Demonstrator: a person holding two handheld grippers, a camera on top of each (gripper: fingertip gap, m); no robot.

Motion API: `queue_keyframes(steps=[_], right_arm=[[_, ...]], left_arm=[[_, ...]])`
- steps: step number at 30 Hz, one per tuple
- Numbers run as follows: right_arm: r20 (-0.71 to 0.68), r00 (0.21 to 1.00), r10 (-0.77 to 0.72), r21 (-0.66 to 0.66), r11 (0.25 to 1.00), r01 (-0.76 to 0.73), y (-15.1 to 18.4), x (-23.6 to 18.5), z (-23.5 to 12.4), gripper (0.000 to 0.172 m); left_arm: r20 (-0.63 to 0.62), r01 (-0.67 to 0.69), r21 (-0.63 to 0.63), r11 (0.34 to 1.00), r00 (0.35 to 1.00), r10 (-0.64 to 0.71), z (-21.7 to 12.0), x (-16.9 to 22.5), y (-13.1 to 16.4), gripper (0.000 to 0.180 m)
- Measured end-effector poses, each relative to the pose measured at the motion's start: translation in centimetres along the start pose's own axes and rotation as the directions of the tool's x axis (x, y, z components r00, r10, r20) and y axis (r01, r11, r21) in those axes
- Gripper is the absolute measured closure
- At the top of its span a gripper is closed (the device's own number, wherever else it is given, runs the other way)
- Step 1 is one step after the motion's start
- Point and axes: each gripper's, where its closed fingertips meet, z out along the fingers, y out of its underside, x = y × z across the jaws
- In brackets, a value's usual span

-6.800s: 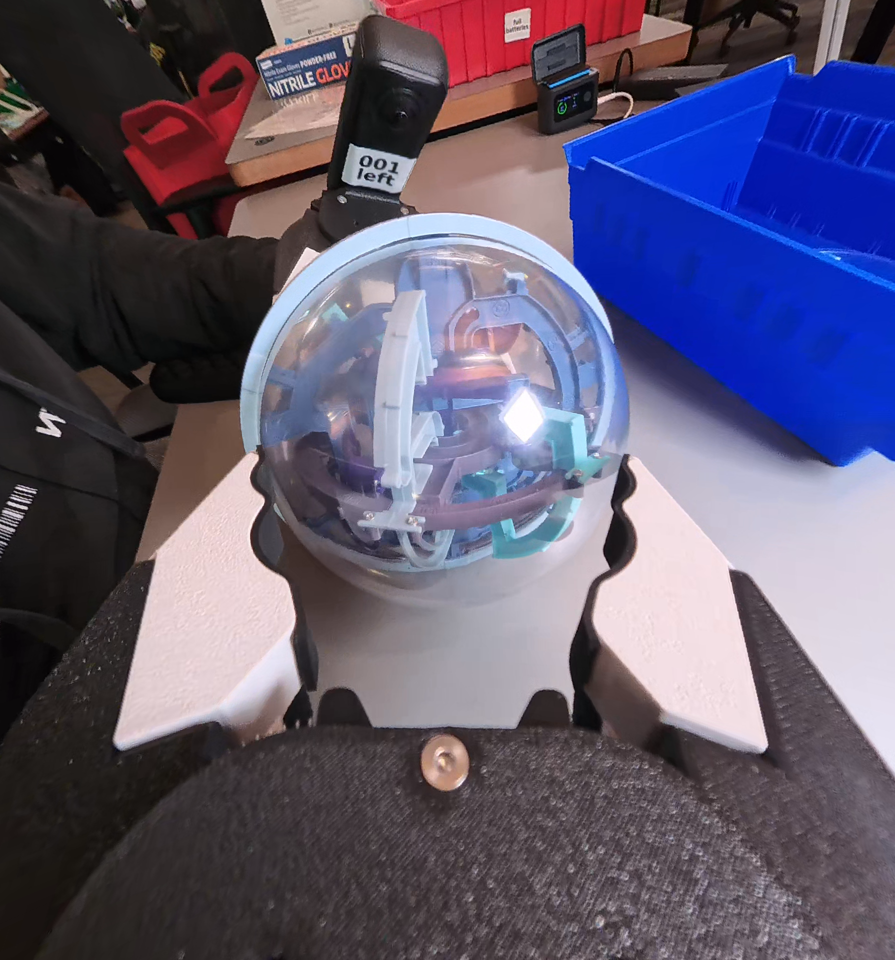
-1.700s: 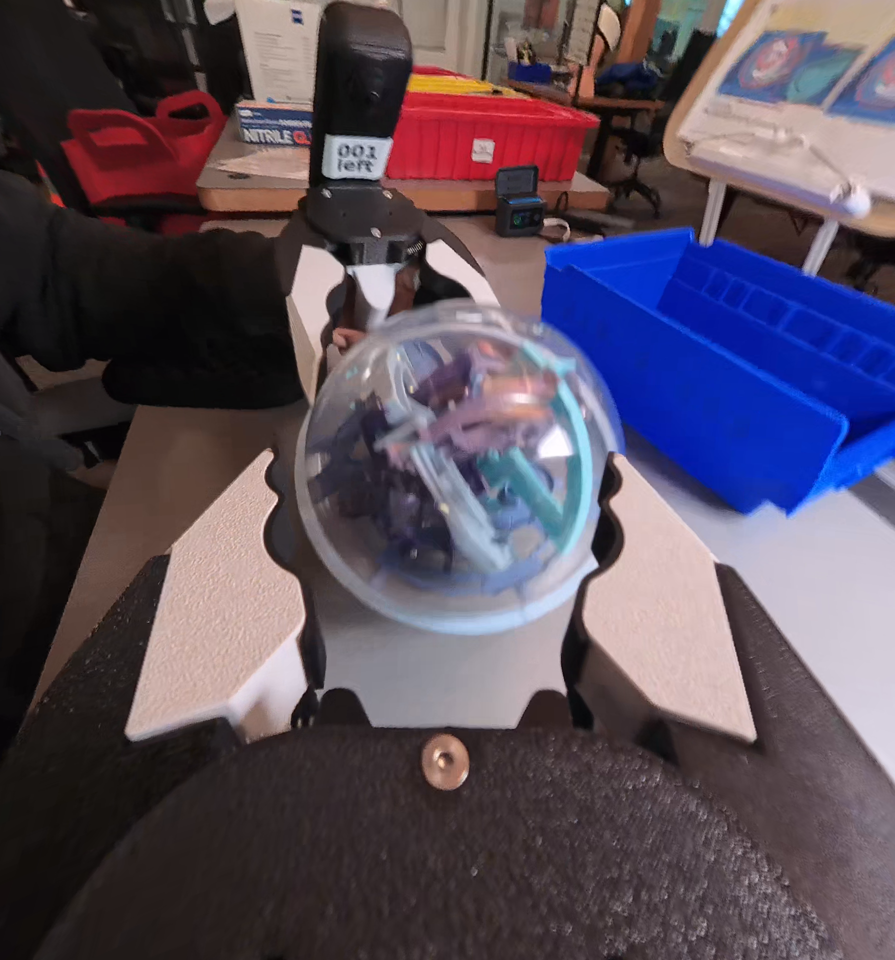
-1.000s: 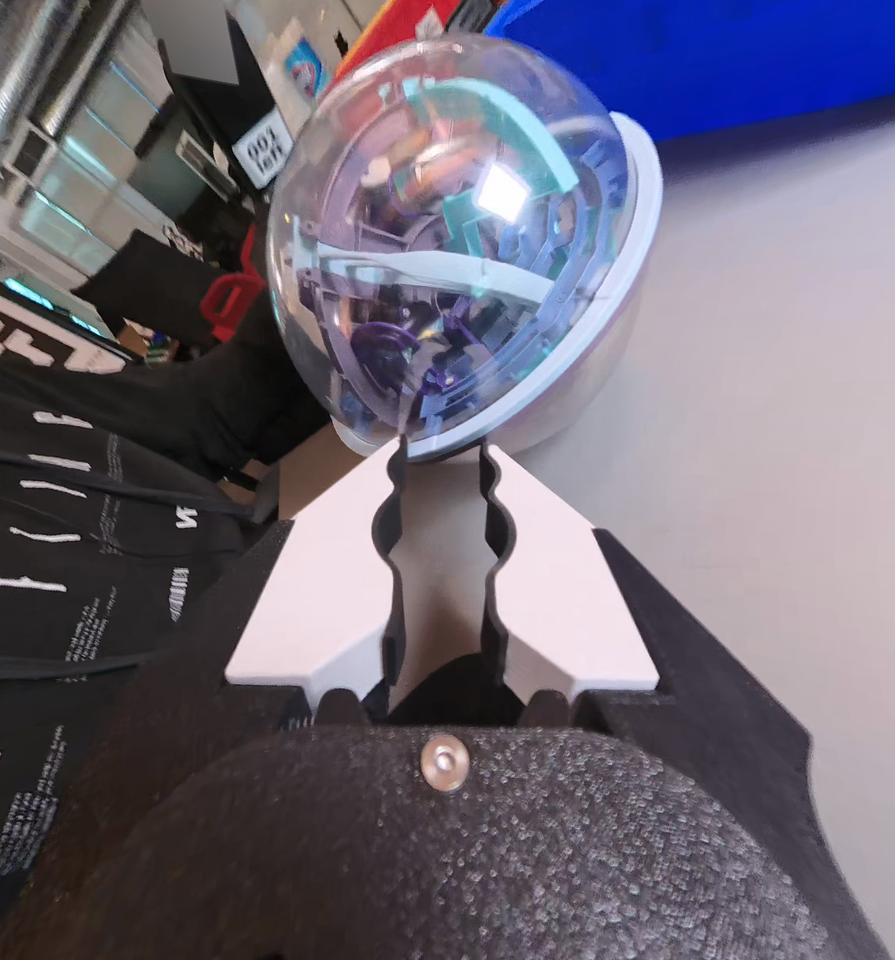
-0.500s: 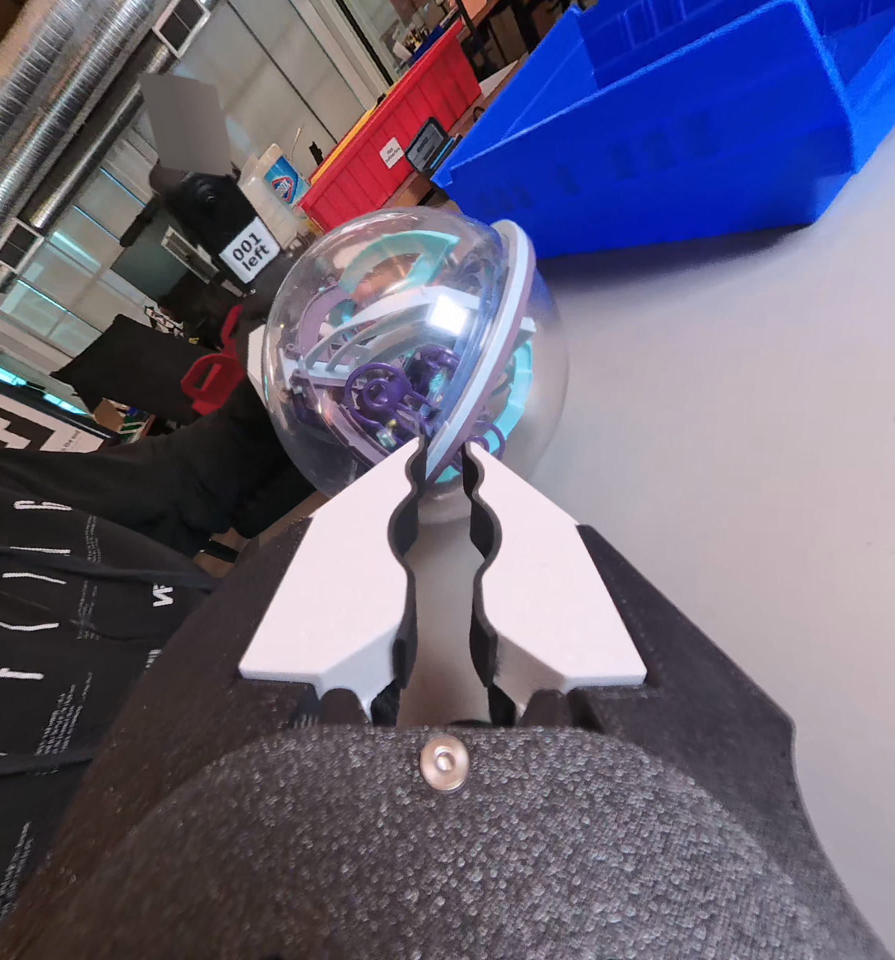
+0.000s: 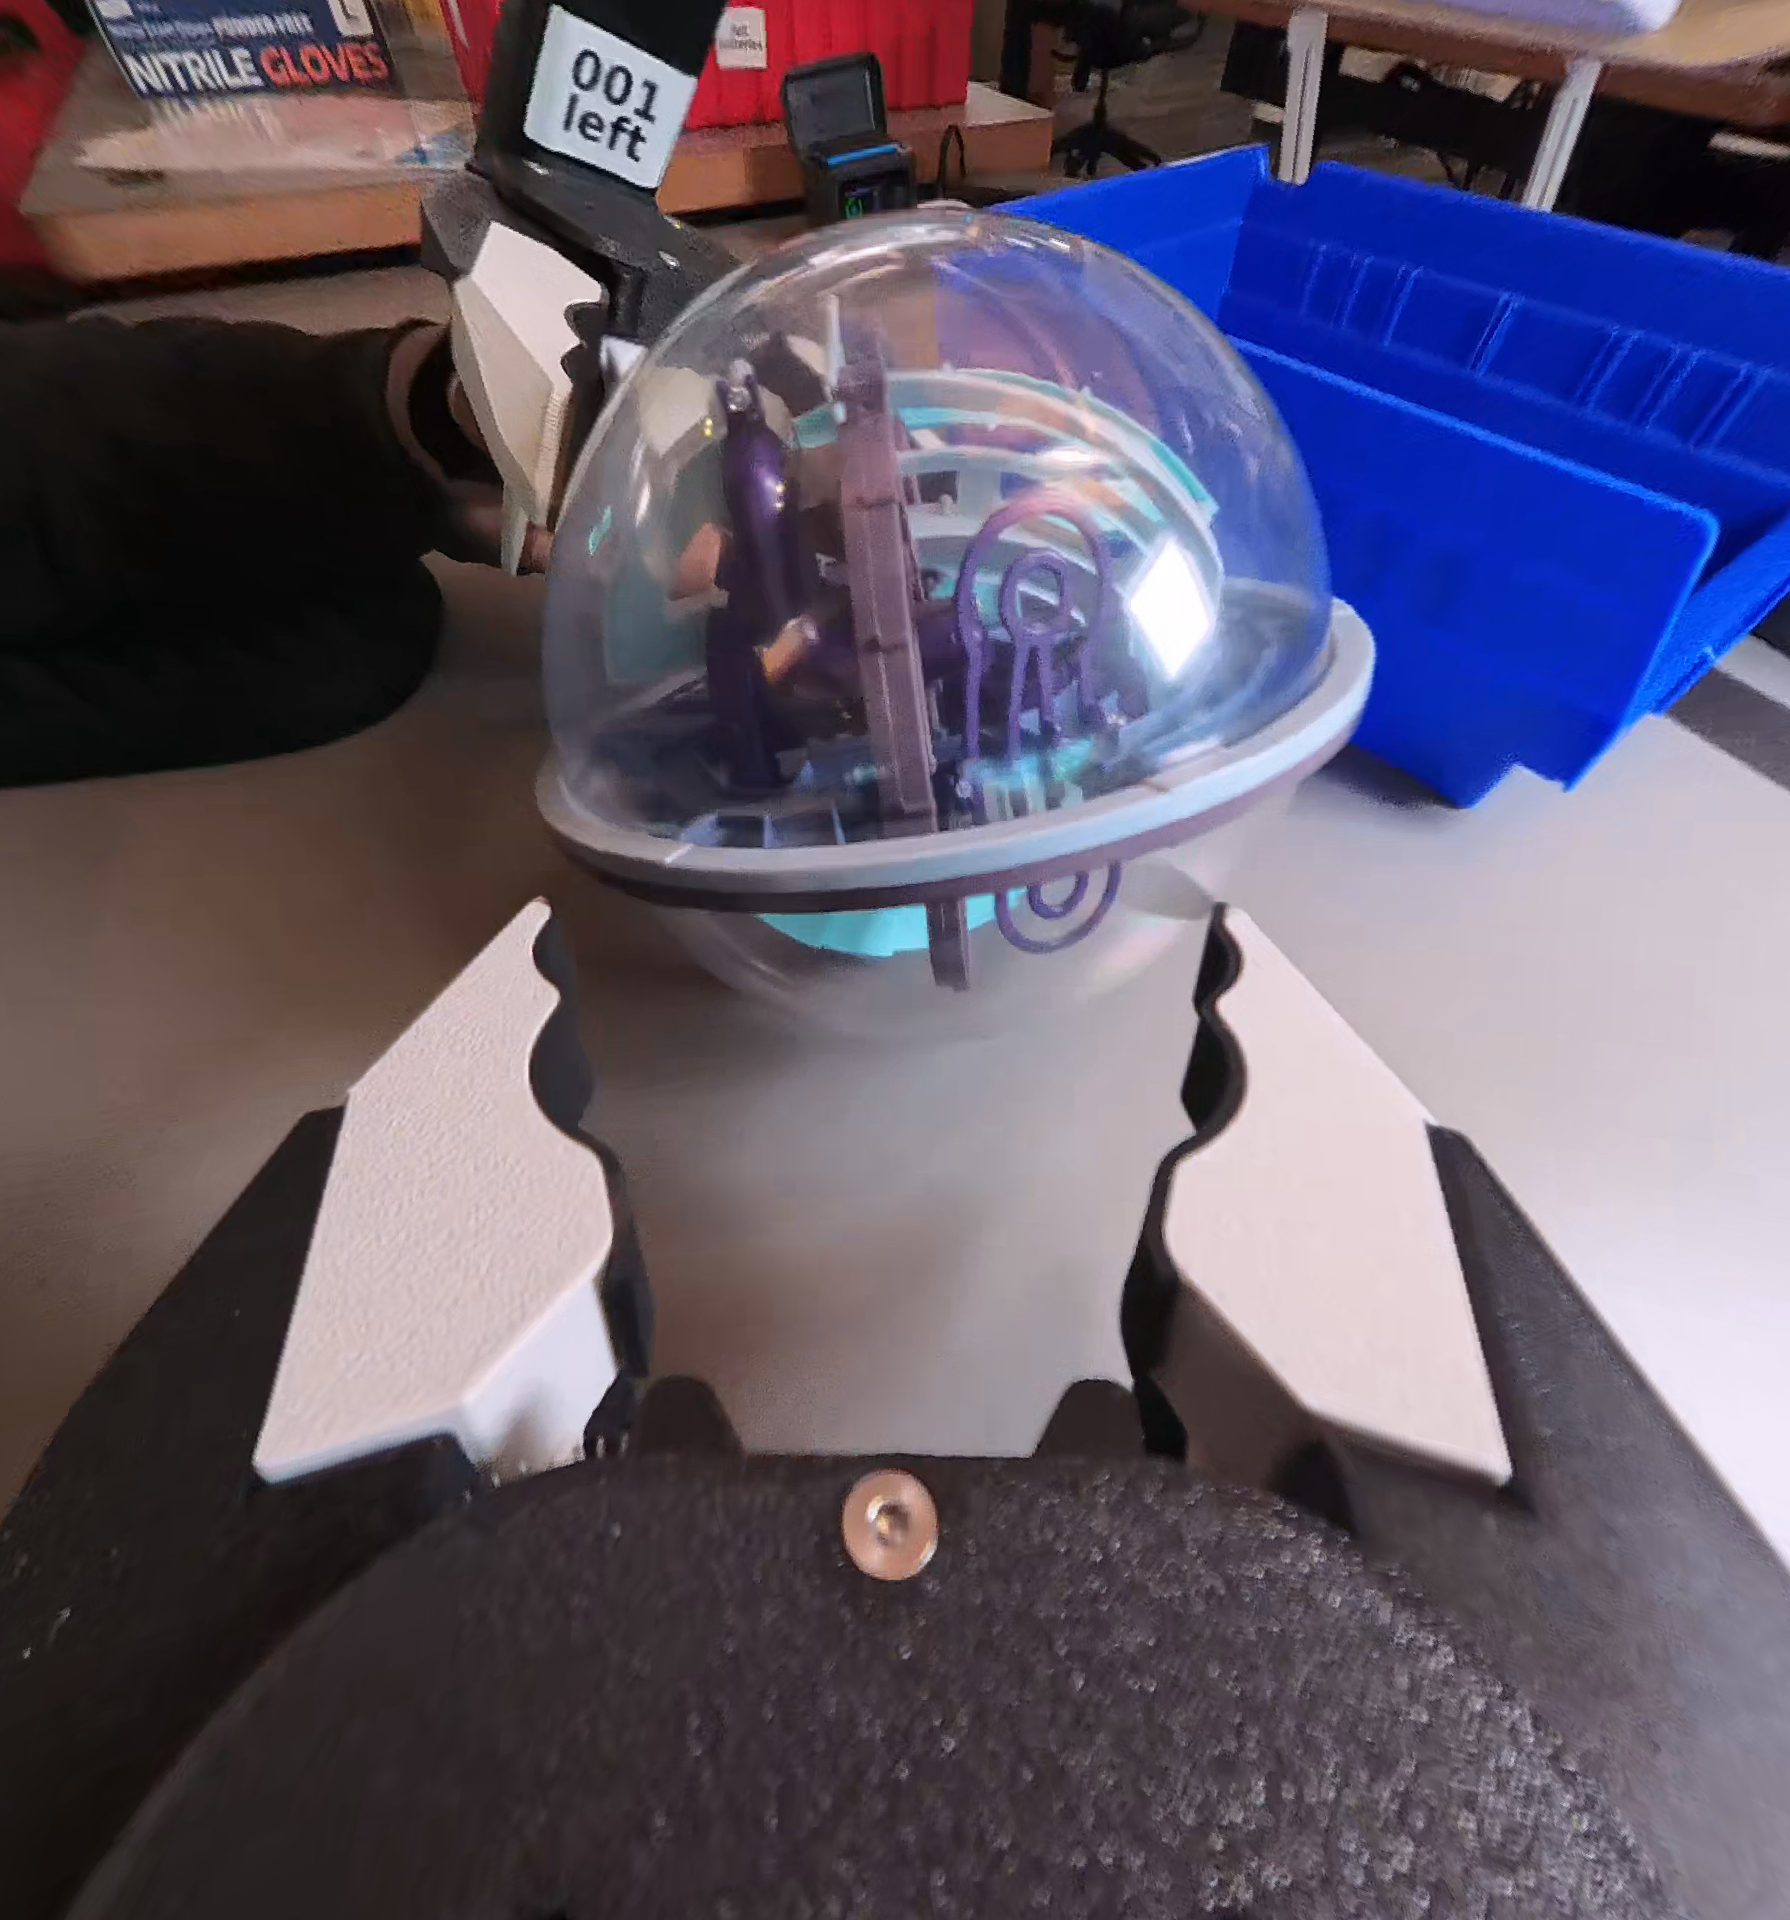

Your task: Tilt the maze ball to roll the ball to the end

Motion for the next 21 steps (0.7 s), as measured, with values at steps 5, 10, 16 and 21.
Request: queue_keyframes(steps=[5,10,16,21], right_arm=[[-0.041,0.998,-0.046,0.007,0.999,0.047,-0.4,0.5,0.4,0.057],[-0.051,0.997,-0.06,0.032,0.998,0.062,-0.6,0.4,0.3,0.057],[-0.047,0.997,-0.066,0.04,0.997,0.068,-0.5,0.5,0.2,0.057],[-0.059,0.994,-0.097,-0.006,0.995,0.097,0.5,0.5,0.6,0.057]], left_arm=[[-0.003,0.004,0.005,1.0,1.0,-0.004,-0.2,-0.2,0.2,0.046],[-0.02,0.012,0.0,1.0,1.0,-0.012,-0.2,-0.3,0.4,0.046],[-0.009,-0.001,0.001,1.0,1.0,0.001,-0.1,-0.2,0.3,0.046],[0.048,-0.124,-0.001,0.992,0.991,0.123,0.0,0.1,-0.1,0.046]])
